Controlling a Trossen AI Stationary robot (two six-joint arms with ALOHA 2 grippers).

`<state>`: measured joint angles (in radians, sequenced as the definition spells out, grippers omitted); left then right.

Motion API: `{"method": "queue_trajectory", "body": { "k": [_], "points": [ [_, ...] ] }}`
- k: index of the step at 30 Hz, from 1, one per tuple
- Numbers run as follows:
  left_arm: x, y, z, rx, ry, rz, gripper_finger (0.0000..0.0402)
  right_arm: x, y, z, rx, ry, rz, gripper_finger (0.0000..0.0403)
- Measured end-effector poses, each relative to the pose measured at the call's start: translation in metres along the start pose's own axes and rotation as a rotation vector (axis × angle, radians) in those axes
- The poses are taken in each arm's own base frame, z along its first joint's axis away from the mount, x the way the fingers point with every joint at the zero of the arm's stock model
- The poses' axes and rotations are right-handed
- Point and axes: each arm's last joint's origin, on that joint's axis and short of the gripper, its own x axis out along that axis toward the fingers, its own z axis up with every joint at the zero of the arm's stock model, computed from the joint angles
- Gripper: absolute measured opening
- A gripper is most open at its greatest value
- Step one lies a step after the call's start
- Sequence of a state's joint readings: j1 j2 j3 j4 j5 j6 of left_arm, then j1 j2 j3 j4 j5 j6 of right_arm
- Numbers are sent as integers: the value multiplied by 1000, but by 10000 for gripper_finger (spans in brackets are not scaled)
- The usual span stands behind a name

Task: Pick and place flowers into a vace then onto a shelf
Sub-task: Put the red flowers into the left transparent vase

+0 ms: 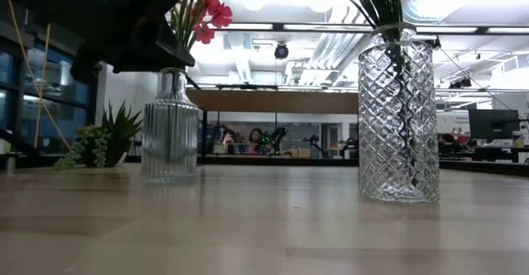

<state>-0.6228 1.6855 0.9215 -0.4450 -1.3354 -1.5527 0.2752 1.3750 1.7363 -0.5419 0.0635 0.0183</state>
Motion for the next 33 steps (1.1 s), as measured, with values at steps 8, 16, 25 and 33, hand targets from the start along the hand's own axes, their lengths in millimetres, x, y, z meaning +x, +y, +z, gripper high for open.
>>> {"method": "queue_trajectory", "body": {
  "k": [8,16,25,33],
  "points": [
    [0,0,0,0,-7,0,115,0,0,0,3,0,0,134],
    [0,0,0,1,-9,1,115,0,0,0,3,0,9,134],
    [0,0,0,4,-13,1,115,0,0,0,2,0,9,134],
    [0,0,0,-17,-16,1,117,0,0,0,-1,0,10,134]
  ]
}}
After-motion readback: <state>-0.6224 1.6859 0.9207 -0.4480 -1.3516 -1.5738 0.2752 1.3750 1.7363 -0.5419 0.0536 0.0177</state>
